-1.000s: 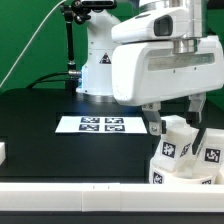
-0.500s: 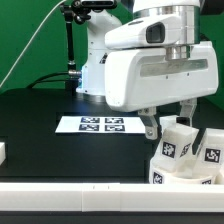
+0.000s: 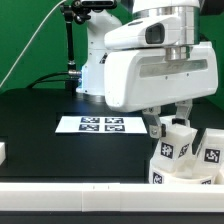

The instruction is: Assemble stool

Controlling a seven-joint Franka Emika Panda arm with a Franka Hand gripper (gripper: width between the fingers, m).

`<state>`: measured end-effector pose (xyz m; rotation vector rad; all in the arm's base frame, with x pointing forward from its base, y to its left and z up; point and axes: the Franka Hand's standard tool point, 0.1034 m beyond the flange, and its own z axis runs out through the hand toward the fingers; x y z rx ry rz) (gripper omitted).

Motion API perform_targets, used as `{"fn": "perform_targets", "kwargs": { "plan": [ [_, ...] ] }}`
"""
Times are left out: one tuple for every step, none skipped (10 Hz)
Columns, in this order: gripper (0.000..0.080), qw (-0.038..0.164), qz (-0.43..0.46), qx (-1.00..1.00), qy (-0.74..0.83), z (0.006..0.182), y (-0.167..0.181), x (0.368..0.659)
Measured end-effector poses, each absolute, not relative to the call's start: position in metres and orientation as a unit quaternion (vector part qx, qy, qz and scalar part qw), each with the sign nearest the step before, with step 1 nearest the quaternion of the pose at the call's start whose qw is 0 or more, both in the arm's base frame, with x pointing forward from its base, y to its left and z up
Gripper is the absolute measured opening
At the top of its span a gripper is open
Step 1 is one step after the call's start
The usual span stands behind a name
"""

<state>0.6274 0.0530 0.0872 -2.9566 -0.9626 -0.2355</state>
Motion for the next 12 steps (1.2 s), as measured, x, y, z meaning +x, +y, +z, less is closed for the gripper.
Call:
{"fn": "perform_targets", "kwargs": {
  "plan": [
    [0.0338,0.013,-0.075,-0.953,-0.292,0.087,0.053,0.627],
    [0.0338,0.016,-0.075,-0.963,-0.260,0.087,0.053,0.627],
    [0.0338,0.018,-0.074,-0.971,-0.225,0.087,0.052,0.627],
    [0.0340,0.021,-0.074,-0.978,-0.195,0.087,0.052,0.627],
    [0.0340,0.023,-0.073,-0.985,-0.157,0.087,0.052,0.627],
    [0.0340,0.026,-0.073,-0.990,-0.120,0.087,0.052,0.627],
    [0.0340,0.029,-0.081,-0.994,-0.064,0.087,0.051,0.627],
    [0.0340,0.033,-0.089,-0.995,-0.002,0.087,0.052,0.625],
    [0.0340,0.039,-0.100,-0.992,0.059,0.086,0.055,0.622],
    [0.0340,0.045,-0.108,-0.987,0.106,0.086,0.059,0.620],
    [0.0340,0.052,-0.110,-0.980,0.155,0.086,0.063,0.619],
    [0.0340,0.058,-0.111,-0.973,0.194,0.087,0.069,0.619]
  ]
}}
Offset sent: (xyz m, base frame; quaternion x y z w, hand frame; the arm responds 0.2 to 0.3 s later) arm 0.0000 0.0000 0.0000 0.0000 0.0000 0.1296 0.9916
